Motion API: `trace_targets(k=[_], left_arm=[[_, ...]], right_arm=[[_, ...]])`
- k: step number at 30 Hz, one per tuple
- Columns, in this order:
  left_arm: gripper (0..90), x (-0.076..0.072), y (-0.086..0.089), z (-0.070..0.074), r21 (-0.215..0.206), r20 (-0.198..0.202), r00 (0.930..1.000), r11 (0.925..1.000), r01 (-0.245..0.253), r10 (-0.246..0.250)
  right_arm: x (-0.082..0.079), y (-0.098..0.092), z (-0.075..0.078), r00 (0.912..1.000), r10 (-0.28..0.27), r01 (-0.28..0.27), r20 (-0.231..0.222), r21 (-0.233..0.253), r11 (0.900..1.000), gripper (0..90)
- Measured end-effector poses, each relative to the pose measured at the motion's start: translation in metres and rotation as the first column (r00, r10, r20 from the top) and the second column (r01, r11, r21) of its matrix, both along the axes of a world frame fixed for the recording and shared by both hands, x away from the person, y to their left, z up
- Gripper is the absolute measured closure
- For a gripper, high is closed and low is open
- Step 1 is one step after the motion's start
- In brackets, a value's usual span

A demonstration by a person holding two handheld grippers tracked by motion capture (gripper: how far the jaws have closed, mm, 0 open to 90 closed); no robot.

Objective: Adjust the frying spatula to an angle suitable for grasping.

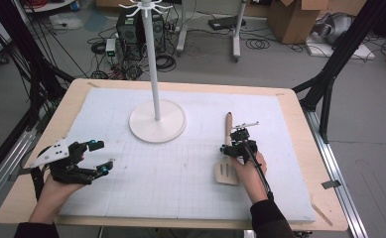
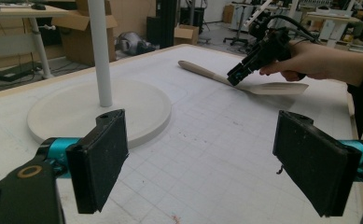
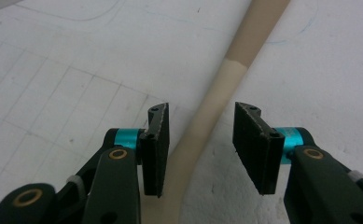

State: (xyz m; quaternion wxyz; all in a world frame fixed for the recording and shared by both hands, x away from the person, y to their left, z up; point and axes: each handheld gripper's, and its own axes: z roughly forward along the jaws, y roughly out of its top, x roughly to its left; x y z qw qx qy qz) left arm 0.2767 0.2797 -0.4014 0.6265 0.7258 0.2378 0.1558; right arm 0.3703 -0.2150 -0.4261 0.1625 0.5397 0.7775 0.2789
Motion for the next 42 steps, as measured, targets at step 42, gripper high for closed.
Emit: trace_targets(k=[42], left_arm=[[20.3, 0.0, -0.006, -0.001, 0.009, -0.008, 0.9999, 0.9999, 0.006, -0.006]], right_arm=[[0.009, 0.002, 0.005, 0.9937, 0.065, -0.067, -0.091, -0.014, 0.998, 75.6]])
